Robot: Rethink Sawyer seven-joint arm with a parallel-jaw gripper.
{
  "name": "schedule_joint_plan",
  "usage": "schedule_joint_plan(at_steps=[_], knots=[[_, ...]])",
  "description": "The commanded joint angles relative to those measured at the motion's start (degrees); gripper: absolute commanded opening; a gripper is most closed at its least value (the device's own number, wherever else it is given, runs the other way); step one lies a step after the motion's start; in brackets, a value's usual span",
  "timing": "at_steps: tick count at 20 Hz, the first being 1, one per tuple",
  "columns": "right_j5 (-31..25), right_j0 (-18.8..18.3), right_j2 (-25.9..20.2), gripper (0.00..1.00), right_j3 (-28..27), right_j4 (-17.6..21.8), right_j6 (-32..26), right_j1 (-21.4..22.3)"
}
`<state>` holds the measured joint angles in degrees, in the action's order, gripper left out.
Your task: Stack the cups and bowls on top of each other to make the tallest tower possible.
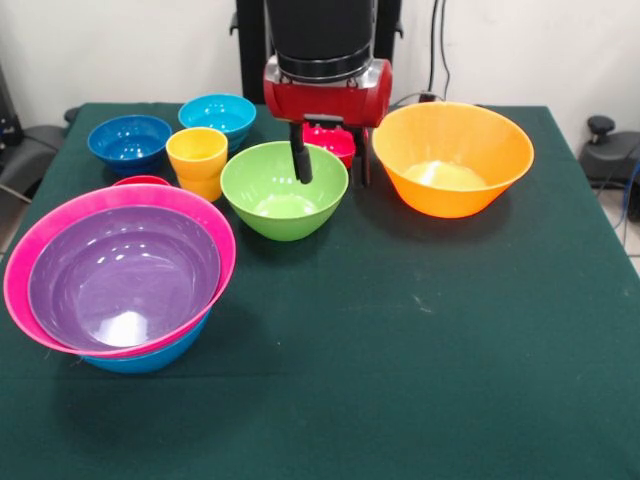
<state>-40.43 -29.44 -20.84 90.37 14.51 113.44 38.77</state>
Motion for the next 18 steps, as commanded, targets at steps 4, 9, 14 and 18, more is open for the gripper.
schedule_joint_plan(at_steps=[4,9,14,18], knots=[[5.65,-0.33,1.32,1.00,3.50,4.48,-0.01,-6.35],[6.30,-0.48,1.46,1.00,3.49,5.08,-0.51,-7.10],[6.69,-0.28,1.61,1.00,2.94,5.18,-0.55,-7.48],[7.28,-0.28,1.70,1.00,3.02,5.37,-0.63,-7.68]])
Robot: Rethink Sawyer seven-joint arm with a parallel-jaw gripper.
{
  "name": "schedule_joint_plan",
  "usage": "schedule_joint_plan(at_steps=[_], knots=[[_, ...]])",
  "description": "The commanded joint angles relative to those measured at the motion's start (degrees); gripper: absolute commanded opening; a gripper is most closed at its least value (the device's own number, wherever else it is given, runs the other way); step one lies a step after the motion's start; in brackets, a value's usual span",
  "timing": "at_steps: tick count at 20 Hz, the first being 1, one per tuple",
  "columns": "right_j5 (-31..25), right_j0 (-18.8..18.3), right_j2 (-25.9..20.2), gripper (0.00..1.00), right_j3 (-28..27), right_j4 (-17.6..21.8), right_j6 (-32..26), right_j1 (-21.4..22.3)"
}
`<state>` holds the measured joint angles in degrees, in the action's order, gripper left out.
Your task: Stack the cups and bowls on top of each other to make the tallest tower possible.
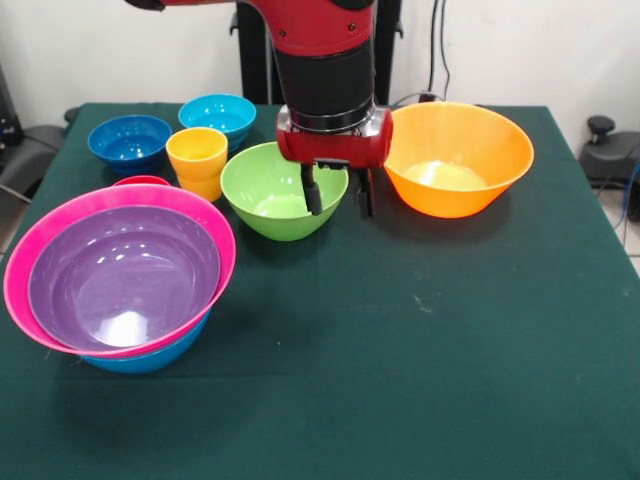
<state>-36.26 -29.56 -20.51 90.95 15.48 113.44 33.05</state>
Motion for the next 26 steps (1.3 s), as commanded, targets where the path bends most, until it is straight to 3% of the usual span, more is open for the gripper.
schedule_joint_plan(at_steps=[1,9,16,26], knots=[[3.06,-0.16,1.43,1.00,2.35,4.42,-0.67,-2.01],[4.09,-0.13,1.86,1.00,2.66,4.52,-0.24,-2.33],[1.98,-0.26,2.94,1.00,6.85,3.49,0.29,3.11],[2.17,-0.83,3.19,1.00,9.23,3.07,0.10,3.82]])
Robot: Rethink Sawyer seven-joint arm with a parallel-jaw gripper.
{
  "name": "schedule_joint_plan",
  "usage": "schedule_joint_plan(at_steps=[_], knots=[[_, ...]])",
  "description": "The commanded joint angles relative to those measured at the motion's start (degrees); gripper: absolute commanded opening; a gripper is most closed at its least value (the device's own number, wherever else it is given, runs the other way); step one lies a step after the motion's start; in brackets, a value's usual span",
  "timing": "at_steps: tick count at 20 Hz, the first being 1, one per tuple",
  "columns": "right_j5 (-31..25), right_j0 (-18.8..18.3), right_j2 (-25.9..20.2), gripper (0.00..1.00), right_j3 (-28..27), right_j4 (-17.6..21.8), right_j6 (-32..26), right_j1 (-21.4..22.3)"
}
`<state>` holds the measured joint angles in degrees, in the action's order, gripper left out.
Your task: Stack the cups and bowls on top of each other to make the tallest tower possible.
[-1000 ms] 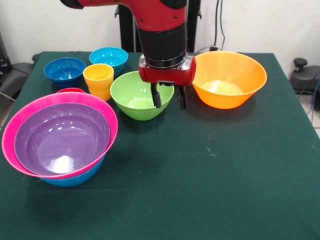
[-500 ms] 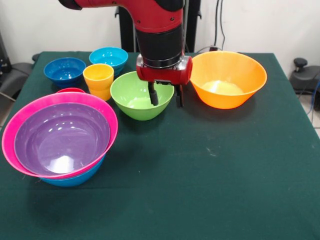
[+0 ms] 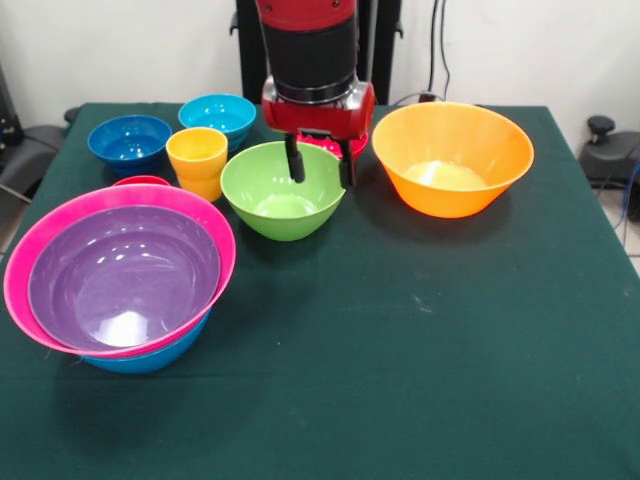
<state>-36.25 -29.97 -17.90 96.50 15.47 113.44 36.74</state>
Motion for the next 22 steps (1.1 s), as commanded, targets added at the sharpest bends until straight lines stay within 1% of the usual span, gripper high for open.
schedule_joint_plan(at_steps=[1,9,15,22], knots=[[2.35,-0.43,0.53,1.00,3.59,3.11,0.13,-0.35],[5.15,-0.38,1.08,1.00,3.11,4.35,0.18,-4.35],[6.14,-0.67,2.03,1.00,3.40,5.45,-0.49,-5.69],[6.73,-0.72,2.81,1.00,2.28,6.77,-1.00,-7.51]])
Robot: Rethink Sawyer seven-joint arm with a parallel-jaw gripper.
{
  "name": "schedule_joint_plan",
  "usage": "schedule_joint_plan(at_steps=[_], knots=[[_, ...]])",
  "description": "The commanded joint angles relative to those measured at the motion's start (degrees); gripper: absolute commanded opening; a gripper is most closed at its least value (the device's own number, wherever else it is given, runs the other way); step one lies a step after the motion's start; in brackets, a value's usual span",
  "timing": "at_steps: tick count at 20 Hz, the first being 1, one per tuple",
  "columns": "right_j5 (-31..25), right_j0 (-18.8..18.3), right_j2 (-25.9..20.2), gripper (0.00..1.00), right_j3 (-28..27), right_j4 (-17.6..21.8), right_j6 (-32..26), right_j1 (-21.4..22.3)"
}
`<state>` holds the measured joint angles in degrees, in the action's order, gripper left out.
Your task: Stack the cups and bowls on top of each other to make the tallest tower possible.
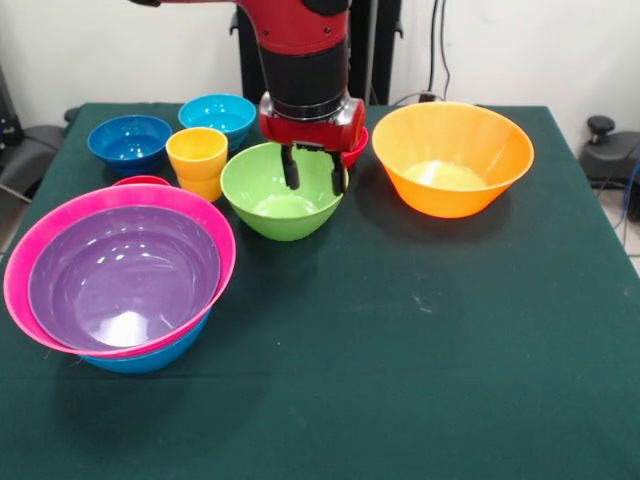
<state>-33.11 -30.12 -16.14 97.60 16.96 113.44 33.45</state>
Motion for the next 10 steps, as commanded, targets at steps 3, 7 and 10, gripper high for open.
schedule_joint_plan(at_steps=[3,7,10], knots=[[4.37,-0.28,1.44,1.00,0.42,5.58,-0.68,-5.49],[5.86,0.29,1.94,1.00,0.25,5.45,0.49,-7.29],[8.34,1.36,2.44,1.00,-0.69,5.33,2.39,-9.89]])
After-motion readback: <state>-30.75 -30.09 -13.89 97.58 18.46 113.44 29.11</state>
